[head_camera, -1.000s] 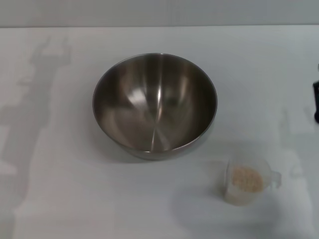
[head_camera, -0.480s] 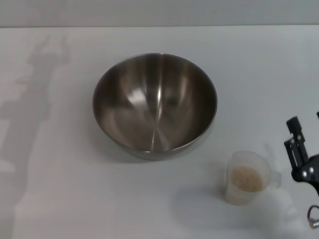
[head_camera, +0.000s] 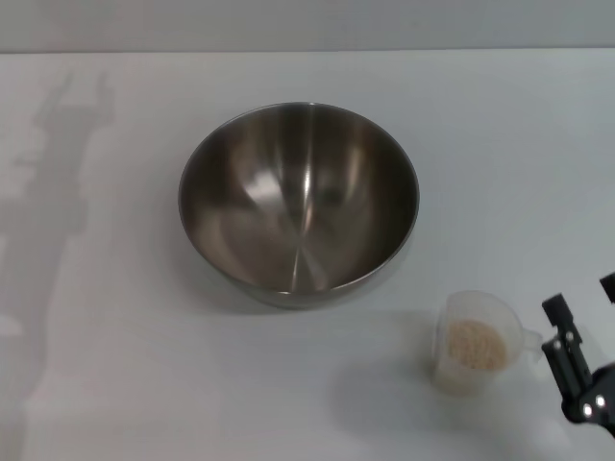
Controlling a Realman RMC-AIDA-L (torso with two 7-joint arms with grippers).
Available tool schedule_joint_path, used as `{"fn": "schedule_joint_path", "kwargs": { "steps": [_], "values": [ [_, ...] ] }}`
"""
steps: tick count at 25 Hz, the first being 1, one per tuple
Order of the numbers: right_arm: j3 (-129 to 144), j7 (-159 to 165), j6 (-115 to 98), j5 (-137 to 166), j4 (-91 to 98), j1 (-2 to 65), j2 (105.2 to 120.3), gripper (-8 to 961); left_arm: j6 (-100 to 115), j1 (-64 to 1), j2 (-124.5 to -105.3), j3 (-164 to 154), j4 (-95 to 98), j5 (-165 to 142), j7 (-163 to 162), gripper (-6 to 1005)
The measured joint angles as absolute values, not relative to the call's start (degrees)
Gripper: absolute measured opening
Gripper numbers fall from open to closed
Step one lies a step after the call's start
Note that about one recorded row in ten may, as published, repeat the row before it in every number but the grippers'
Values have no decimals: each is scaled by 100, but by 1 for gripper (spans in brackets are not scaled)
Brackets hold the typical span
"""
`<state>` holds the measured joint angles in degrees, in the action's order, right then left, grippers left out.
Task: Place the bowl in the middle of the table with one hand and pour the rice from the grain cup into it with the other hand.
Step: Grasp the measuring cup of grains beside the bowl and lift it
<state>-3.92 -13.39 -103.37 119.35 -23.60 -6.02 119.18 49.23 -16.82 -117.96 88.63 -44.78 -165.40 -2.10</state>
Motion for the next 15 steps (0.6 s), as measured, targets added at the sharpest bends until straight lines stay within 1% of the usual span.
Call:
{"fn": "schedule_joint_path", "kwargs": {
  "steps": [15],
  "values": [
    [54,-836,-10724,11944,-1534,-866,11917,520,4958,-1669,-11827,8957,-4247,-16520,-193,426]
  ]
}}
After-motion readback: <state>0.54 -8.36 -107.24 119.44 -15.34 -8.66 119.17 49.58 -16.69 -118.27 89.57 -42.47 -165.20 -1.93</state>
